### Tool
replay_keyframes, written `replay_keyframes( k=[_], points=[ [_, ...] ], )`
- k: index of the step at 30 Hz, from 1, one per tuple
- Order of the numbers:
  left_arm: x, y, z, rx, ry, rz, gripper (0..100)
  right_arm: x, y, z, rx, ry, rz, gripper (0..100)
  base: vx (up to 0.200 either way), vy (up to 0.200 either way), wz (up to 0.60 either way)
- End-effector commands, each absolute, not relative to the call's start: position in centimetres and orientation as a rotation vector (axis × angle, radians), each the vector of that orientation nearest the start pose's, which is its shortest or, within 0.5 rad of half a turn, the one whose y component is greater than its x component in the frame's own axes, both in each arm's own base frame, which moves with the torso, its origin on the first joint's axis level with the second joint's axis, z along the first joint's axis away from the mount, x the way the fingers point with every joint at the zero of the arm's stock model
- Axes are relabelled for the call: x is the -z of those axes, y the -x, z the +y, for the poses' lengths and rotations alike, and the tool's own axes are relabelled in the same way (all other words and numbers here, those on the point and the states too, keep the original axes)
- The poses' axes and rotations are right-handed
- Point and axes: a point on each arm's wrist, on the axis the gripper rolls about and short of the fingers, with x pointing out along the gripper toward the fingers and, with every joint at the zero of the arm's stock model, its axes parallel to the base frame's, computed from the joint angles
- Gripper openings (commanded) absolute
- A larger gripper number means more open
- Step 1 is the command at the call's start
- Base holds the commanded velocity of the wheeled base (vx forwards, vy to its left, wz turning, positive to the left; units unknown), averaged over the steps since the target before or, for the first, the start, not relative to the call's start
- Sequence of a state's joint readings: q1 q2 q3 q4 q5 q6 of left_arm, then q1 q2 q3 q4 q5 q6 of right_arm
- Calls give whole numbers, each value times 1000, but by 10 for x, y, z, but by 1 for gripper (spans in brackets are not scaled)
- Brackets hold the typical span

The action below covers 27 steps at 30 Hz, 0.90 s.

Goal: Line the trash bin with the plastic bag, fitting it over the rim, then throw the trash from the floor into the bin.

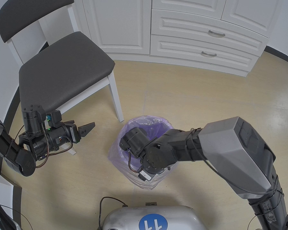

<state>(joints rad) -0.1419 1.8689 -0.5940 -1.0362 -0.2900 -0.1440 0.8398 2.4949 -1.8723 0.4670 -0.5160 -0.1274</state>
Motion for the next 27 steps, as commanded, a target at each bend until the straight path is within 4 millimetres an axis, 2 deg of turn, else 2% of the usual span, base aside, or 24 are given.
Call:
replay_keyframes(
  k=[1,12,14,18,20,22,23,25,27],
  points=[
    [-120,-303,-50,412,159,263,100,-46,-314,347,-363,830,852,100,0,0,0],
    [-120,-303,-50,412,159,263,100,-41,-315,347,-355,827,859,100,0,0,0],
    [-121,-303,-49,410,159,262,100,-48,-316,347,-350,803,846,100,0,0,0],
    [-121,-304,-49,410,159,260,100,-88,-319,342,-352,750,772,100,0,0,0],
    [-121,-304,-49,410,159,260,100,-97,-325,340,-344,733,748,100,0,0,0],
    [-121,-304,-49,410,159,260,100,-103,-339,338,-324,703,722,100,0,0,0],
    [-121,-304,-49,409,159,260,100,-103,-340,338,-323,701,721,100,0,0,0],
    [-121,-304,-49,409,159,260,100,-77,-354,335,-292,713,758,100,0,0,0],
    [-121,-304,-48,409,159,258,100,-62,-362,331,-275,728,782,100,0,0,0]
  ],
)
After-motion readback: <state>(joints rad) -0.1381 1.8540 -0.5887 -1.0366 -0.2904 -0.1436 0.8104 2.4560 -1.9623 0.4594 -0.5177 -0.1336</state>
